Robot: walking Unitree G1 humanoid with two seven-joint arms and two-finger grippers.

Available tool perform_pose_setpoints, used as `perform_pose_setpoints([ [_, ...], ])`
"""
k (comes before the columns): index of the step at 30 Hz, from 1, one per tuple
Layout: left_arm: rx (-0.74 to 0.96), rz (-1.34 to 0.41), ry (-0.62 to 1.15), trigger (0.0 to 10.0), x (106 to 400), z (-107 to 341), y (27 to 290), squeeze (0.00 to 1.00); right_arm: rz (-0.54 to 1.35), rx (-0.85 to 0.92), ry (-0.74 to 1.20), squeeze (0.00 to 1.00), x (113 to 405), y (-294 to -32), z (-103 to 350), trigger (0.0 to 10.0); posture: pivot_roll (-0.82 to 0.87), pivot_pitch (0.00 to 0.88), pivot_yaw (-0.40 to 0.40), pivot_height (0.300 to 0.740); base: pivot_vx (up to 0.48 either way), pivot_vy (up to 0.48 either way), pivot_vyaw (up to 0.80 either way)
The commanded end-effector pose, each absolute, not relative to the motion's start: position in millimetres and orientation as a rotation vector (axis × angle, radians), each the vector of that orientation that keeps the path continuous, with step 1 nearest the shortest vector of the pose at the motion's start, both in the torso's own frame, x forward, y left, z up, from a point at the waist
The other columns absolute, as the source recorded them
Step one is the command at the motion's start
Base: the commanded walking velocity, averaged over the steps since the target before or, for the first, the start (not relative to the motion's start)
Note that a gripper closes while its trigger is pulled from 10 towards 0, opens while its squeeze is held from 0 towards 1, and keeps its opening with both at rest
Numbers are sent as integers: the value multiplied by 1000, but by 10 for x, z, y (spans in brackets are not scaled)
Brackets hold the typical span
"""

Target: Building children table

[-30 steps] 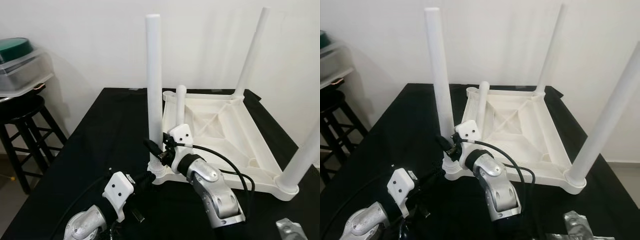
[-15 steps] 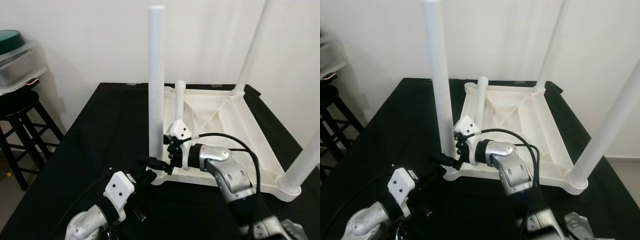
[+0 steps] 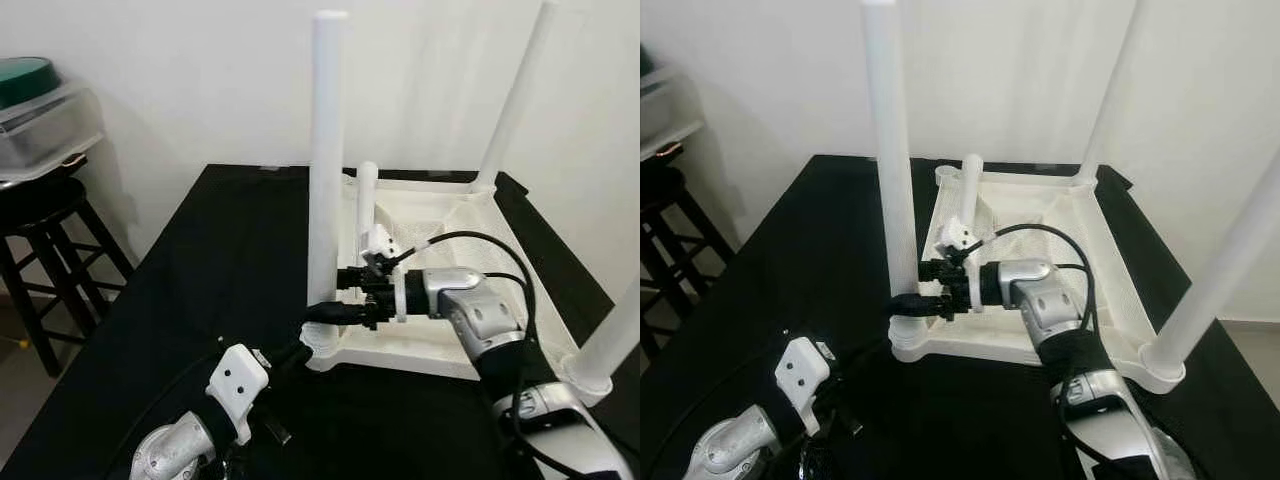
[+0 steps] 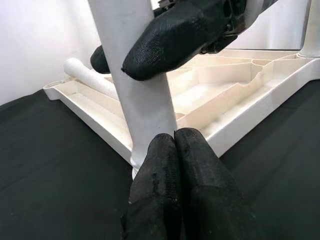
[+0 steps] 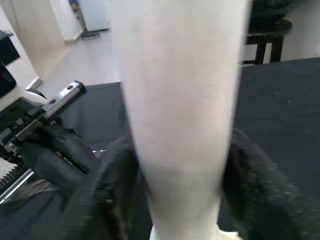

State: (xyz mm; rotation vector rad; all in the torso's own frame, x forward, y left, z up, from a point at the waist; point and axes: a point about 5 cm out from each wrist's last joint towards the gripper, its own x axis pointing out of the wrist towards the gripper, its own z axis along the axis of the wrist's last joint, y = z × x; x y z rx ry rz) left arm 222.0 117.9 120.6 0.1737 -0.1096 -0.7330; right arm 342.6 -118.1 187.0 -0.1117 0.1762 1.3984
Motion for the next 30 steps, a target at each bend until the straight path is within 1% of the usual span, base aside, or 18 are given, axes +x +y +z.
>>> perform_pose_setpoints([
  [1, 175, -736, -91, 10000, 2205, 1175, 1182, 0, 1451, -98, 158, 0, 3396, -1166, 1860, 0, 26, 0, -19, 740, 0, 0, 0],
  [9, 175, -737, -93, 10000, 2206, 1182, 1182, 0, 1427, -90, 144, 0, 3357, -1223, 1781, 0, 24, 0, -18, 740, 0, 0, 0],
  [11, 175, -735, -96, 10000, 2202, 1193, 1187, 0, 1309, -87, 144, 0, 3304, -1233, 1701, 0, 15, 0, -27, 740, 0, 0, 0],
  [12, 175, -735, -96, 10000, 2202, 1193, 1187, 0, 1309, -87, 144, 0, 3304, -1233, 1701, 0, 15, 0, -27, 740, 0, 0, 0],
  [13, 176, -734, -97, 10000, 2200, 1199, 1197, 0, 1126, -58, 186, 0, 3253, -1116, 1538, 0, 8, 4, -29, 740, 0, 0, 0],
  [14, 176, -733, -98, 10000, 2198, 1205, 1205, 0, 994, -41, 217, 0, 3212, -1045, 1434, 0, 5, 6, -27, 740, 0, 0, 0],
  [15, 176, -733, -98, 10000, 2198, 1205, 1205, 0, 994, -41, 217, 0, 3212, -1045, 1434, 0, 5, 6, -27, 740, 0, 0, 0],
  [16, 176, -734, -99, 10000, 2197, 1218, 1220, 0, 580, 100, 276, 0, 3016, -872, 1254, 0, 7, 20, -21, 740, 0, 0, 0],
  [17, 176, -734, -99, 10000, 2197, 1218, 1220, 0, 580, 100, 276, 0, 3016, -872, 1254, 0, 7, 20, -21, 740, 0, 0, 0],
  [18, 177, -734, -99, 10000, 2199, 1221, 1227, 0, 551, 123, 287, 0, 2924, -801, 1235, 0, 3, 20, -17, 740, 0, 0, 0],
  [19, 177, -735, -98, 10000, 2203, 1220, 1231, 0, 574, 80, 267, 0, 2910, -752, 1276, 0, -13, 14, -8, 740, 0, 0, 0],
  [20, 175, -737, -97, 10000, 2207, 1219, 1228, 0, 599, 55, 254, 0, 2946, -744, 1302, 0, -8, 12, -13, 740, 0, 0, 0],
  [22, 173, -738, -96, 10000, 2210, 1218, 1225, 0, 590, 44, 248, 0, 2990, -765, 1320, 0, -8, 12, -13, 740, 0, 0, 0],
  [23, 176, -744, -95, 10000, 2215, 1217, 1219, 0, 586, 26, 244, 0, 3028, -777, 1322, 0, 8, 11, -29, 740, 0, 0, 0],
  [26, 180, -739, -96, 10000, 2221, 1217, 1216, 0, 592, 4, 250, 0, 3054, -766, 1313, 0, 6, 13, -23, 740, 0, 0, 0],
  [27, 181, -722, -99, 10000, 2221, 1219, 1223, 0, 602, -12, 259, 0, 3038, -748, 1322, 4392, 9, 12, -25, 740, 0, 0, 0],
  [29, 181, -710, -101, 10000, 2221, 1220, 1227, 0, 607, -24, 266, 0, 3024, -735, 1330, 4392, 9, 12, -25, 740, 0, 0, 0],
  [30, 181, -705, -102, 10000, 2221, 1220, 1229, 0, 627, -13, 268, 1000, 3011, -720, 1347, 10000, 9, 12, -25, 740, 0, 0, 0],
])
